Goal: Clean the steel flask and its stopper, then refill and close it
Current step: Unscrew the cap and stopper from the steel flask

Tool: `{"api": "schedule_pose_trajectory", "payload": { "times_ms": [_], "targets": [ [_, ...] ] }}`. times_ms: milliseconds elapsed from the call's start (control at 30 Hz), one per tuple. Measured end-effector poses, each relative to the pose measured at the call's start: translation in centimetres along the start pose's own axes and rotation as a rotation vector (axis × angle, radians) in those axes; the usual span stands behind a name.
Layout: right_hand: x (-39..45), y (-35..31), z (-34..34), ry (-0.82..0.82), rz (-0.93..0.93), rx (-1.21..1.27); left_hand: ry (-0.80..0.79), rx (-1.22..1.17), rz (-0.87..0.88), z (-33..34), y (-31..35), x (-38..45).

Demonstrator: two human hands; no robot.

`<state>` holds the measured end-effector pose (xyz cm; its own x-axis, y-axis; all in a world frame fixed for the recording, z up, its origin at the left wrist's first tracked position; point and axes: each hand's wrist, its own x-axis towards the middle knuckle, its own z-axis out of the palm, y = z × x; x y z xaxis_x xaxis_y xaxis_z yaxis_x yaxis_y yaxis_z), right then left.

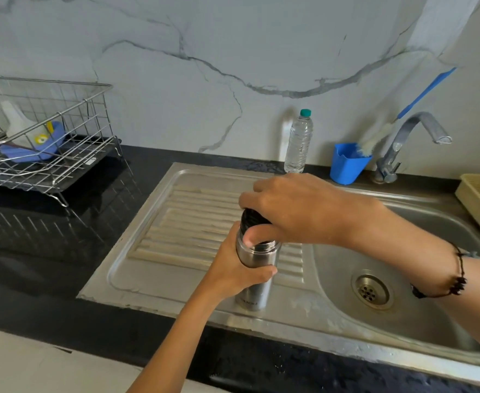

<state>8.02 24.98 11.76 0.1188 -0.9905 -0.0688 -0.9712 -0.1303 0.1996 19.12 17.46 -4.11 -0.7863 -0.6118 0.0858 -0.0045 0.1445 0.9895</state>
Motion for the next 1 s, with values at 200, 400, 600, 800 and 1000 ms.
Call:
{"api": "schedule_pose_trajectory", "payload": {
  "times_ms": [200, 400, 600, 800, 1000],
  "targets": [
    [-0.5, 0.7, -0.7, -0.172, -0.23, 0.319, 0.007, 0.036, 0.024, 0.1, 0.2, 0.1],
    [-0.3, 1.1, -0.3, -0.065, -0.149, 0.266, 0.002, 0.019, 0.019, 0.0, 0.0, 0.1],
    [-0.6, 1.0, 0.0, -0.008, -0.226, 0.33, 0.006, 0.011, 0.03, 0.1, 0.0, 0.0],
    [-0.3, 0.8, 0.5, 0.02, -0.304, 0.309, 0.012, 0.022, 0.018, 0.1, -0.1, 0.1],
    [-0.3, 1.2, 0.6, 0.101, -0.094, 0.287, -0.006, 0.005, 0.011, 0.1, 0.3, -0.2]
  ]
}}
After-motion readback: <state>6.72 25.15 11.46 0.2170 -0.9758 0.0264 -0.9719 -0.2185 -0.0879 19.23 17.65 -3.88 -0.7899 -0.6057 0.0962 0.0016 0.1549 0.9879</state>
